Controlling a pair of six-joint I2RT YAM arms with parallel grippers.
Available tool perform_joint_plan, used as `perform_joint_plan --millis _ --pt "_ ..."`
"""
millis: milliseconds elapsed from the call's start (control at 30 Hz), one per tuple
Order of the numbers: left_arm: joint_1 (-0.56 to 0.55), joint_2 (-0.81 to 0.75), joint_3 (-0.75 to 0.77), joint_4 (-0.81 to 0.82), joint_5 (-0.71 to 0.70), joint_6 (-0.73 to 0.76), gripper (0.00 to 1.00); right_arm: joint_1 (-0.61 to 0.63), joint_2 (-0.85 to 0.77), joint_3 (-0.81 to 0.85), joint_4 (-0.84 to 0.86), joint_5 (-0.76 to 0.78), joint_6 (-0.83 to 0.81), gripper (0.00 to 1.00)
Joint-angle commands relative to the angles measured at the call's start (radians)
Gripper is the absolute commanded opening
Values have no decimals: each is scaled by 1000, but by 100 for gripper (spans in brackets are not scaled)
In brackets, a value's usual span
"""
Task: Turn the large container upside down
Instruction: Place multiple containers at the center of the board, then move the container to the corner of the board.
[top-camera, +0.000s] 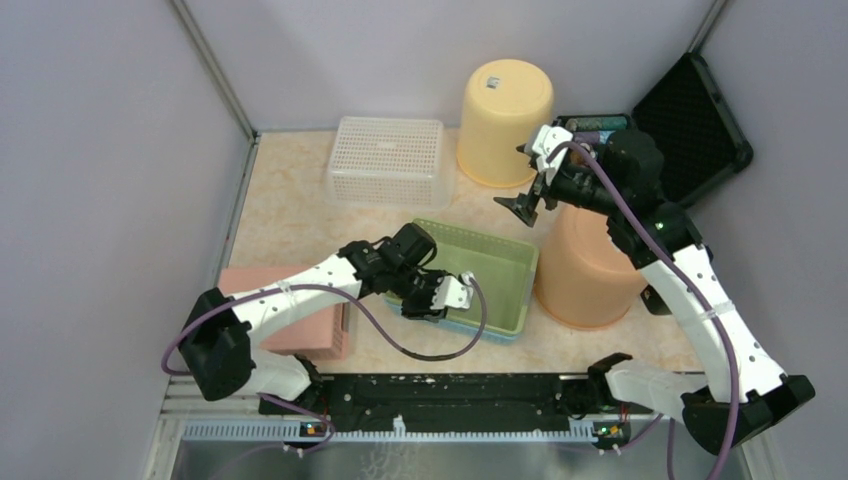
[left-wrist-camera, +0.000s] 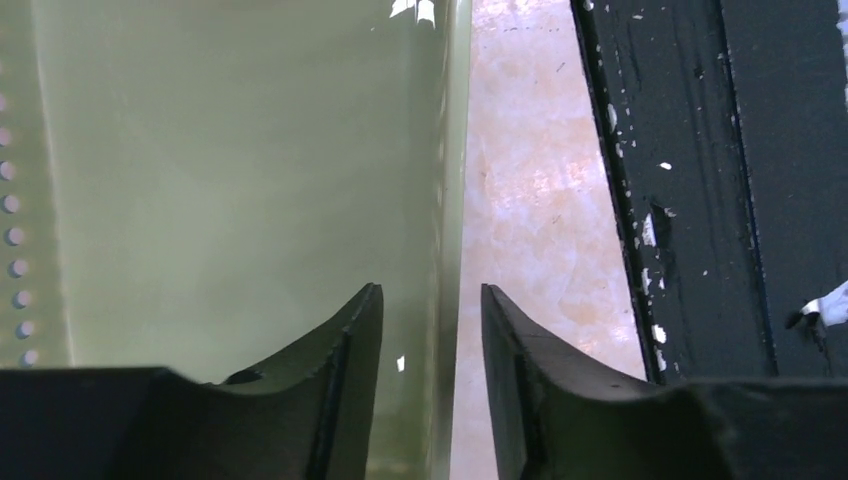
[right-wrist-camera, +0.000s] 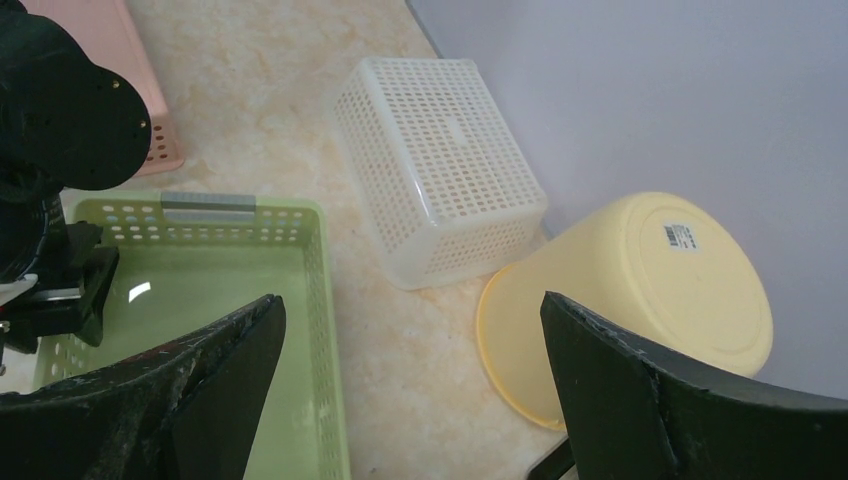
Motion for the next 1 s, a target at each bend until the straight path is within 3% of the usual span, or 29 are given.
perform_joint_plan --millis 0,267,433,667,967 --pt "-11 5 34 -16 66 24 52 -10 -26 -15 55 -5 -5 99" --pt "-12 -18 222 -159 133 61 83 -16 -36 -15 54 -8 -3 99" --pt "-10 -34 344 -133 33 -18 99 -24 -41 -27 58 -9 -4 99" --pt "35 66 430 67 -342 -227 99 -33 -46 -55 75 -8 -7 99" --pt "283 332 683 167 -446 -474 99 -44 -90 -140 120 12 -31 99"
